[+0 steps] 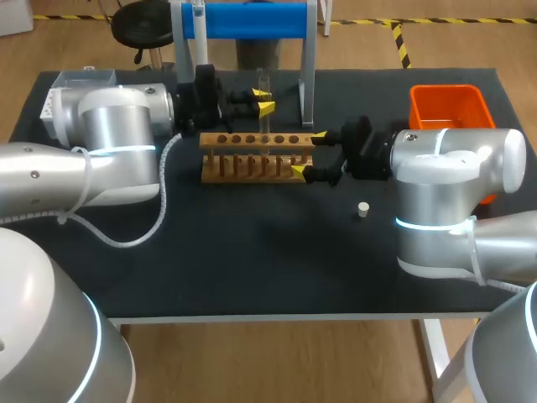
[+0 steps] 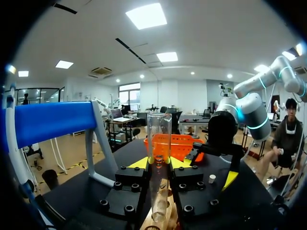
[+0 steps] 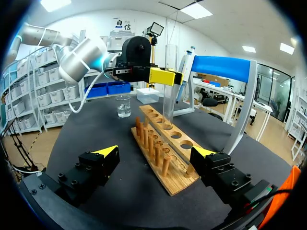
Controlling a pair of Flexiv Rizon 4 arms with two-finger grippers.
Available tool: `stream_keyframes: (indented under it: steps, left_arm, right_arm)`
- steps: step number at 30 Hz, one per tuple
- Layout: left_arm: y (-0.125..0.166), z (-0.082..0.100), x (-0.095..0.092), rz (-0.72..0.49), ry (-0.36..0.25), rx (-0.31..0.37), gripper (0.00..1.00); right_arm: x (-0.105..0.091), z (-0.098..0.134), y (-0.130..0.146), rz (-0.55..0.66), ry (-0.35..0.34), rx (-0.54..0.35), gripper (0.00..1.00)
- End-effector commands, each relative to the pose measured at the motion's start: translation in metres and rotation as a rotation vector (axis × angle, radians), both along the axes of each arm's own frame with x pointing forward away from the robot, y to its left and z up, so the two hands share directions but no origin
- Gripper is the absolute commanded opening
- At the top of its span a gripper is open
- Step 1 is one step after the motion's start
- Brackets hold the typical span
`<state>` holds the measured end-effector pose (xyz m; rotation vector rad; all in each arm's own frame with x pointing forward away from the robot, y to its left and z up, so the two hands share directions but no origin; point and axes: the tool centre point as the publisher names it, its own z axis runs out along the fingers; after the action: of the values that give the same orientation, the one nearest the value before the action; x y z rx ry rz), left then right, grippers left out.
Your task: Invert the test tube, pick up the pipette, mount the tip to pipette, aspirate from beaker and dispense into the tube, eject the tip, return the pipette, and cap with the stopper.
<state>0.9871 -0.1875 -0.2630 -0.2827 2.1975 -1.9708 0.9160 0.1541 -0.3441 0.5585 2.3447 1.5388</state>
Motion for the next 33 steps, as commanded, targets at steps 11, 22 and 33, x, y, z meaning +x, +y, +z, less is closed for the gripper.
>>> stream_keyframes:
  steps: [11,22,33]
  left_arm:
    - [-0.001,-0.006,0.003,-0.008,0.002,-0.007,0.0]
    - [-0.001,-0.012,0.004,-0.009,0.011,-0.011,0.0]
    - [-0.001,-0.018,0.003,-0.005,0.015,-0.017,0.0]
  right_arm:
    - [-0.001,-0.001,0.0,-0.001,-0.002,0.002,1.0]
    - [-0.001,-0.001,0.0,-0.001,-0.002,0.002,1.0]
    - [-0.001,-0.001,0.0,-0.001,-0.002,0.002,1.0]
